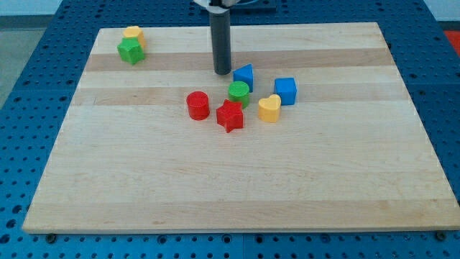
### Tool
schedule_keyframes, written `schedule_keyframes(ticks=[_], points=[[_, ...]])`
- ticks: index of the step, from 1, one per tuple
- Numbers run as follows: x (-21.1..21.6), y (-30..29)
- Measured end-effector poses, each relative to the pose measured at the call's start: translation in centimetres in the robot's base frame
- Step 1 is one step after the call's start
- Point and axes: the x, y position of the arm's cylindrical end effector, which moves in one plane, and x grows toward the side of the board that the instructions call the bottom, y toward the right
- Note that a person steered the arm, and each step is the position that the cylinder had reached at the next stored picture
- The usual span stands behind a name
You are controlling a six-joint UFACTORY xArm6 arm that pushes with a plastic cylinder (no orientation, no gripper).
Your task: Nudge the blue triangle slightly right
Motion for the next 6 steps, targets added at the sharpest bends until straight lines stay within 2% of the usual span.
schedule_keyframes(ticks=[2, 6], points=[[2.7, -1.9], [2.1, 3.5]])
